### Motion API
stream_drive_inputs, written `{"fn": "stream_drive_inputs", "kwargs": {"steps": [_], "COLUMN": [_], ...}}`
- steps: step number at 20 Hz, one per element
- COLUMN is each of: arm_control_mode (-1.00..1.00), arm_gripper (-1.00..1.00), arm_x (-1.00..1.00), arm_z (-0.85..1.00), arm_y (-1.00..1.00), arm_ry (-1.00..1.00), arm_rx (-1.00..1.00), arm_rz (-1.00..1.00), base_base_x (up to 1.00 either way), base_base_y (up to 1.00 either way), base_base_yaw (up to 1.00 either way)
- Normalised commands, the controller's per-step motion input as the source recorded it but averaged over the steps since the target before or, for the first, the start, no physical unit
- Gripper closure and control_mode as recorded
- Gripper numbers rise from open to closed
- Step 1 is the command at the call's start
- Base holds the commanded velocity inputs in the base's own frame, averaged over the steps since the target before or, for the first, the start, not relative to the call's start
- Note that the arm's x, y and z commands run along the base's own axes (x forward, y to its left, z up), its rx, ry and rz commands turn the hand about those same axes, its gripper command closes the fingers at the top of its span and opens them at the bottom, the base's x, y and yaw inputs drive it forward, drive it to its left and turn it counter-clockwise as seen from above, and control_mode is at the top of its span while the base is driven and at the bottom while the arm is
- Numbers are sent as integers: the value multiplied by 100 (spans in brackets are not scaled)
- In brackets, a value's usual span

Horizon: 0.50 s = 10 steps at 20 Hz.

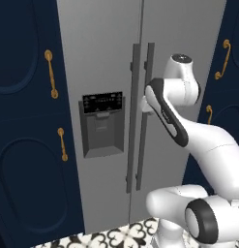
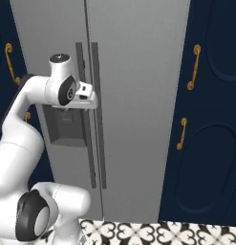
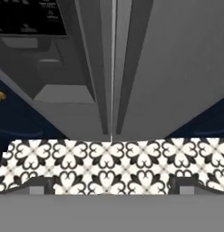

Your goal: Take the strawberry from the fridge and place it on top of the pancake, located on the dining counter.

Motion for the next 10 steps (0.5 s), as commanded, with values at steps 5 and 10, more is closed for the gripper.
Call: {"fn": "stream_drive_inputs", "kwargs": {"steps": [5, 10], "arm_control_mode": [-100, -100], "arm_gripper": [-100, -100], "arm_x": [77, 85], "arm_z": [-13, 0], "arm_y": [-12, -12], "arm_ry": [-32, 0], "arm_rx": [2, 2], "arm_rz": [1, 0], "base_base_x": [0, 0], "base_base_y": [0, 0], "base_base_yaw": [0, 0]}}
